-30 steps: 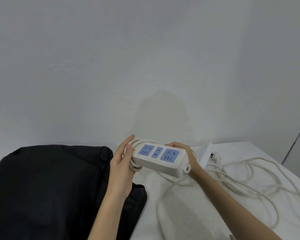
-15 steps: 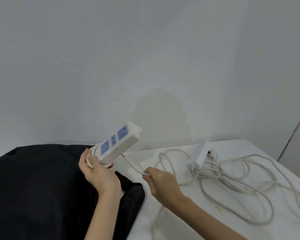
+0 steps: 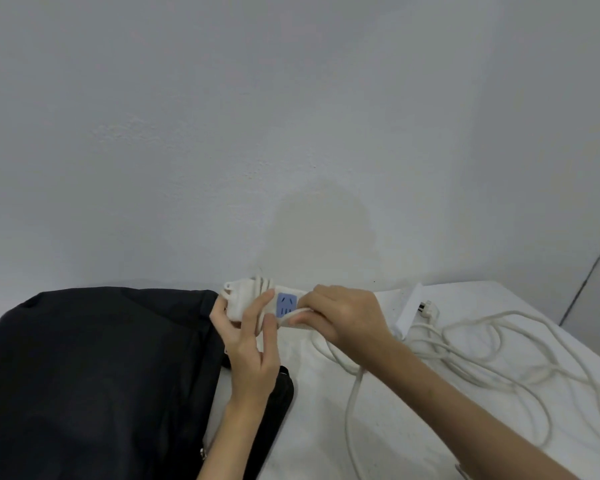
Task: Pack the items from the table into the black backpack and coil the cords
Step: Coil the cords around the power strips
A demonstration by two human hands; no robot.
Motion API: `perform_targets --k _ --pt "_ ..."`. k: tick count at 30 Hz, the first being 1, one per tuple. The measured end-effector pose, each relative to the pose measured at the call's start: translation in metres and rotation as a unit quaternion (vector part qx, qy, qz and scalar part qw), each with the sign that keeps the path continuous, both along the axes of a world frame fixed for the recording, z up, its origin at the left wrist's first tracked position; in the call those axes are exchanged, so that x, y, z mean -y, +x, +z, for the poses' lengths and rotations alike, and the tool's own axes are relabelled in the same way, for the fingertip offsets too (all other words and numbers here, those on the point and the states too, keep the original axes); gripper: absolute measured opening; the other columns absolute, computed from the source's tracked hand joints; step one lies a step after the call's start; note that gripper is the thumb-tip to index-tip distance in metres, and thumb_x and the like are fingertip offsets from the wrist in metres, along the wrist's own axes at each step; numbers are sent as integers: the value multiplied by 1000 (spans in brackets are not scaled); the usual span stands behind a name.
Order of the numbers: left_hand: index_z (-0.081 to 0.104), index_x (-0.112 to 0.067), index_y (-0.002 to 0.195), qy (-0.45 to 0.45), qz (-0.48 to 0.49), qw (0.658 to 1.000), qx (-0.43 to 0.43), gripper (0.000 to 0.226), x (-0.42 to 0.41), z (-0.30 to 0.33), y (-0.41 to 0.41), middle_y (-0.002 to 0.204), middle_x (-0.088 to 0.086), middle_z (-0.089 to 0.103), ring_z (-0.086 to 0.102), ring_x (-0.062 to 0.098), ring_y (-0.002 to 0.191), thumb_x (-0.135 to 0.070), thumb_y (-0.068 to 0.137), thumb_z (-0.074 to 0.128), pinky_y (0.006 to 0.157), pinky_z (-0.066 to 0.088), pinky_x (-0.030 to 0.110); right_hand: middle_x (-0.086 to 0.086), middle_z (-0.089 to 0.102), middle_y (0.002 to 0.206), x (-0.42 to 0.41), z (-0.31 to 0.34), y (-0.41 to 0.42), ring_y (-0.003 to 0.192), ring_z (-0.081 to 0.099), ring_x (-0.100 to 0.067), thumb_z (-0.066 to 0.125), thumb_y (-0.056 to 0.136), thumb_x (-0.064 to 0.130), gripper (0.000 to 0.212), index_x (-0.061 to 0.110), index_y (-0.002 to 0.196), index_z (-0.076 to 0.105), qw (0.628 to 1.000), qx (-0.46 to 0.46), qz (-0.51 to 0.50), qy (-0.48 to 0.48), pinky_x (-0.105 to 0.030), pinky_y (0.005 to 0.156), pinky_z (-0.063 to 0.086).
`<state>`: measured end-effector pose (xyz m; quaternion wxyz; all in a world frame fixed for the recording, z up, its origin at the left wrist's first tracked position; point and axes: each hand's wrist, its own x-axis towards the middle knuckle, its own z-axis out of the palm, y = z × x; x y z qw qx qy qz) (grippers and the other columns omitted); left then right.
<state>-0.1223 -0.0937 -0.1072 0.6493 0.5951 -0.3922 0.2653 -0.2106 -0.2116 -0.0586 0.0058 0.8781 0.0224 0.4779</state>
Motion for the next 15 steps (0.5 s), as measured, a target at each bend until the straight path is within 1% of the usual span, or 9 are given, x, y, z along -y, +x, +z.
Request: perform_targets --k 2,4,6,8,9,11,12,13,15 --pt "53 -18 118 21 -14 999 37 36 -2 2 3 122 24 29 36 7 122 -35 88 55 93 39 11 8 58 59 1 3 0 47 52 -9 45 90 51 44 17 70 65 1000 -12 18 19 -24 38 37" --pt "50 -20 121 60 -11 997 57 49 -2 1 5 125 24 26 35 20 125 -33 77 65 96 40 13 9 59 60 0 8 -2 48 51 -7 44 91 52 45 17 71 64 999 -31 28 32 -22 40 36" --pt "49 -22 122 80 2 995 51 53 -2 0 8 128 19 24 33 19 125 -34 75 68 98 38 10 10 59 60 -2 12 -4 50 50 -7 47 87 53 41 19 71 64 997 -54 28 55 -19 42 34" --pt "50 -25 122 76 11 996 36 44 -3 0 10 129 15 23 32 10 123 -33 80 63 96 37 6 11 55 58 -5 13 -5 54 48 -8 53 83 52 35 20 73 65 984 -102 40 139 -17 46 33" --pt "51 -27 122 74 14 997 29 40 -4 0 12 130 16 23 32 4 122 -32 83 60 96 36 5 12 53 56 -8 12 -6 53 47 -8 60 82 50 30 21 75 65 964 -141 66 214 -17 49 33" --pt "52 -28 121 79 19 997 17 36 -6 0 13 133 20 23 30 -4 124 -27 85 55 99 34 6 12 53 54 -9 9 -8 50 46 -5 75 76 34 16 21 79 66 892 -221 130 372 -16 53 35" --pt "53 -29 121 76 24 997 9 35 -7 1 13 135 21 23 30 -4 124 -24 86 55 100 33 6 12 53 54 -7 8 -10 49 46 -2 79 74 25 15 21 80 65 856 -277 138 414 -16 54 37" --pt "55 -29 121 67 32 997 -7 35 -10 2 14 136 21 22 32 0 124 -19 87 56 102 32 8 12 53 54 -3 5 -13 49 46 -1 80 72 20 17 23 79 64 829 -346 129 419 -15 55 39" --pt "57 -25 121 36 55 996 -60 39 -18 8 20 138 22 20 35 11 123 -5 88 60 105 32 13 10 54 58 10 -7 -21 48 48 1 79 72 16 21 29 72 62 791 -470 78 385 -14 54 41"
